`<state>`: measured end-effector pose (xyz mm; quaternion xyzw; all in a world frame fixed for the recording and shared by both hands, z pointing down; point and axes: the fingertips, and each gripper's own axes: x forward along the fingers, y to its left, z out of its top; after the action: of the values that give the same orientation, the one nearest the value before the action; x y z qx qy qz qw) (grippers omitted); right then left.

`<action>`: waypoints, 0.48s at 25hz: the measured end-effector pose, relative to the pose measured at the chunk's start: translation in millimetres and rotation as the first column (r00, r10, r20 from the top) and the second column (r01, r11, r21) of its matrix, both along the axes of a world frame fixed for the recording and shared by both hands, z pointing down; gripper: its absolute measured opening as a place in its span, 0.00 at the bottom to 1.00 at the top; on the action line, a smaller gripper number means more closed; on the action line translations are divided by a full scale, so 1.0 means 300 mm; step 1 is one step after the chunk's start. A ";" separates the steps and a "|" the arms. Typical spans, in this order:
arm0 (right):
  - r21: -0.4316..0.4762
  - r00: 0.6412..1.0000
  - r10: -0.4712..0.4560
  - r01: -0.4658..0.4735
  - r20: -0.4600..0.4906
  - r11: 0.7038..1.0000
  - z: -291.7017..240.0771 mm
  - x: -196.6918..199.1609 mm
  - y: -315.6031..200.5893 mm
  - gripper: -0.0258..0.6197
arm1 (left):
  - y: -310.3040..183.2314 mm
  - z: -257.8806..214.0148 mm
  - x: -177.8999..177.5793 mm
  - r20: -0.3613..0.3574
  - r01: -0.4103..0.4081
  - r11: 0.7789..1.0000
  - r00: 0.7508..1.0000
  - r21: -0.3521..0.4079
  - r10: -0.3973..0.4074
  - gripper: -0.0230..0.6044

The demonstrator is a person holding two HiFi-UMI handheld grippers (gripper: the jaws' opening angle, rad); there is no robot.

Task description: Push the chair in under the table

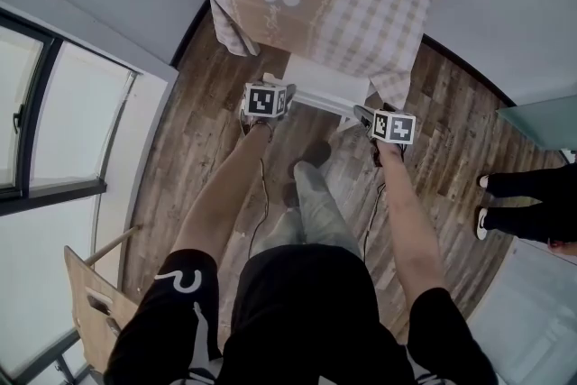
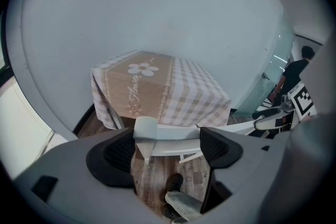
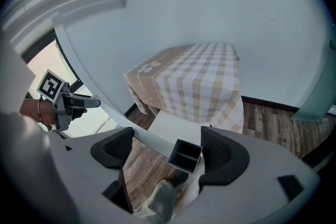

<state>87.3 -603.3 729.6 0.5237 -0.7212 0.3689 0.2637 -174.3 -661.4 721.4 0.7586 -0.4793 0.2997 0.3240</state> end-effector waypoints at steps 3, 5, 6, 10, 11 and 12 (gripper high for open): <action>-0.005 1.000 0.013 -0.013 -0.001 1.000 0.001 0.003 -0.048 0.69 | -0.058 0.004 0.005 -0.001 -0.011 1.000 1.000 -0.010 0.011 0.66; -0.010 1.000 0.018 -0.018 0.000 1.000 0.003 0.005 -0.088 0.69 | -0.103 0.007 0.008 -0.001 -0.018 1.000 1.000 -0.014 0.018 0.66; -0.013 1.000 0.021 -0.021 0.001 1.000 0.003 0.007 -0.113 0.69 | -0.131 0.007 0.012 0.000 -0.022 1.000 1.000 -0.015 0.022 0.66; -0.022 0.999 0.038 -0.038 -0.001 0.999 0.005 0.020 -0.208 0.69 | -0.240 0.009 0.028 0.001 -0.036 0.999 0.999 -0.018 0.036 0.66; -0.022 0.999 0.041 -0.041 -0.002 0.999 0.010 0.022 -0.223 0.69 | -0.257 0.013 0.030 0.000 -0.039 0.999 0.999 -0.014 0.039 0.66; -0.021 0.999 0.045 -0.045 -0.003 0.999 0.013 0.024 -0.239 0.69 | -0.275 0.016 0.032 -0.002 -0.042 0.999 0.999 -0.008 0.042 0.66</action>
<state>94.3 -674.9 733.5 0.5373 -0.7051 0.3816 0.2617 -164.7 -744.0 726.2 0.7673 -0.4619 0.3077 0.3212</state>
